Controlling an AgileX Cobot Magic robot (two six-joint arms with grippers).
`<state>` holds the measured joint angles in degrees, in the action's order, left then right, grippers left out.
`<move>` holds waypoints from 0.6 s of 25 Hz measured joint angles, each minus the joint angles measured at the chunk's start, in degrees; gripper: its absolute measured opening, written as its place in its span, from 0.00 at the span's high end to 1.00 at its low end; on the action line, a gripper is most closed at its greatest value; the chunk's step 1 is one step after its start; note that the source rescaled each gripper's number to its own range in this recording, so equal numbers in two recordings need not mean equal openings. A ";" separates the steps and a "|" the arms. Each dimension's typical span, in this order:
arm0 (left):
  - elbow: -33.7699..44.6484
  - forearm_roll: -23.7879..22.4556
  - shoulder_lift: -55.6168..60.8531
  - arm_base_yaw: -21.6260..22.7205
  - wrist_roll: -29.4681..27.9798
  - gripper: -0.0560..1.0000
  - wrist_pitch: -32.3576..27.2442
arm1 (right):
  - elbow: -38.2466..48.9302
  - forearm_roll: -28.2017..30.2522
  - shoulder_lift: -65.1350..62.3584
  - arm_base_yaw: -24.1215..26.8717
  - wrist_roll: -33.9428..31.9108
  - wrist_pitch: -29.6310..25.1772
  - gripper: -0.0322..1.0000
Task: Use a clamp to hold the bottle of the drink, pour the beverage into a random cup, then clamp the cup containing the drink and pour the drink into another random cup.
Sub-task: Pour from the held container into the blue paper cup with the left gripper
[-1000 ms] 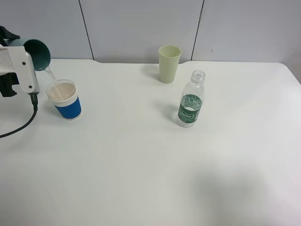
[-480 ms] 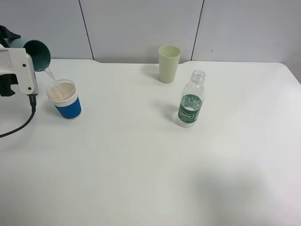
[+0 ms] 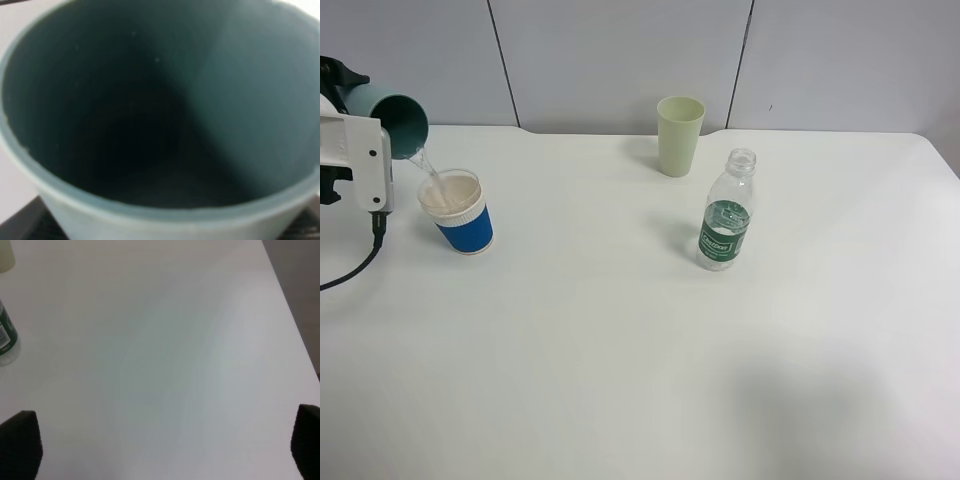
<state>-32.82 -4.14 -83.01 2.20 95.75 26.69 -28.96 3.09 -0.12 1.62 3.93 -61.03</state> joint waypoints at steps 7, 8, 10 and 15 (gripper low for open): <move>0.00 0.00 0.00 0.00 0.26 0.94 0.37 | 0.00 0.00 0.00 0.00 0.00 0.00 0.00; 0.00 0.00 0.00 0.00 0.33 0.94 0.37 | 0.00 0.00 0.00 0.00 0.00 0.00 0.00; 0.00 0.00 0.00 0.00 0.80 0.94 0.37 | 0.00 0.00 0.00 0.00 0.00 0.00 0.00; 0.00 0.00 0.00 0.00 6.13 0.94 0.41 | 0.00 0.00 0.00 0.00 0.00 0.00 0.00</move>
<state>-32.82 -4.14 -83.01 2.20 101.89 27.11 -28.96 3.09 -0.12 1.62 3.93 -61.03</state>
